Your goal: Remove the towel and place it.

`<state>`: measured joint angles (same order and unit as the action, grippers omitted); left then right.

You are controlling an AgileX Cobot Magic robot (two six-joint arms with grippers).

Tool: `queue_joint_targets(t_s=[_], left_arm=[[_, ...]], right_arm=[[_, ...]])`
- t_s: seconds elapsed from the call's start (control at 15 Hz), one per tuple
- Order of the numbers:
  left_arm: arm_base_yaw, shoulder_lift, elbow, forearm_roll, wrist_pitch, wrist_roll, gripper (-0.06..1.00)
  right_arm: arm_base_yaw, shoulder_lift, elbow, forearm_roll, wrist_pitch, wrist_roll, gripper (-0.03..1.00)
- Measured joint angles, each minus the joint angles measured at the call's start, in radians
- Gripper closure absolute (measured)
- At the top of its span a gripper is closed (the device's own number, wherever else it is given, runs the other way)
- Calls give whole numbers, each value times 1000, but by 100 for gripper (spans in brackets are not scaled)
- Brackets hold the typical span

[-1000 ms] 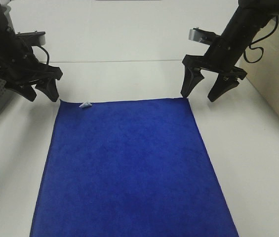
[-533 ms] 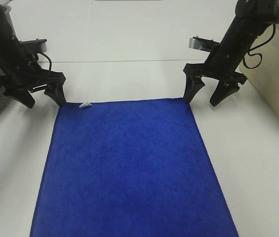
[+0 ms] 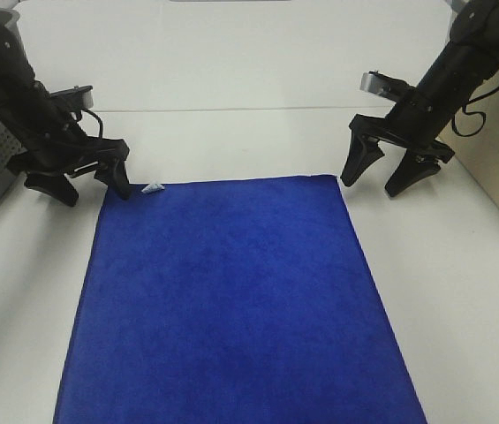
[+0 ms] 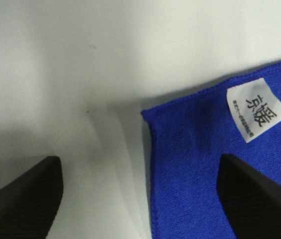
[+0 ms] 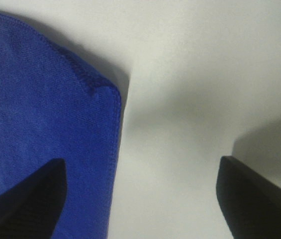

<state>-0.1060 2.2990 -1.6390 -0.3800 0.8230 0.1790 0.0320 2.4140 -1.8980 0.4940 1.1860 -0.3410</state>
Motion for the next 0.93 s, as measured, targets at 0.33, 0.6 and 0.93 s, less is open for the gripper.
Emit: queue_joint_targets(t_s=[0.33,0.6,0.93], left_arm=[[0,13,-11,-64,-7,31,15],[0,13,-11,-65,-5,32,15],[0,13,-11,-67,6,38,15]], right_arm=[[0,6,0,11,-27,-26,17],[0,8,0,19,-34,-37,17],[0,29,-7,28,-35,-44,17]])
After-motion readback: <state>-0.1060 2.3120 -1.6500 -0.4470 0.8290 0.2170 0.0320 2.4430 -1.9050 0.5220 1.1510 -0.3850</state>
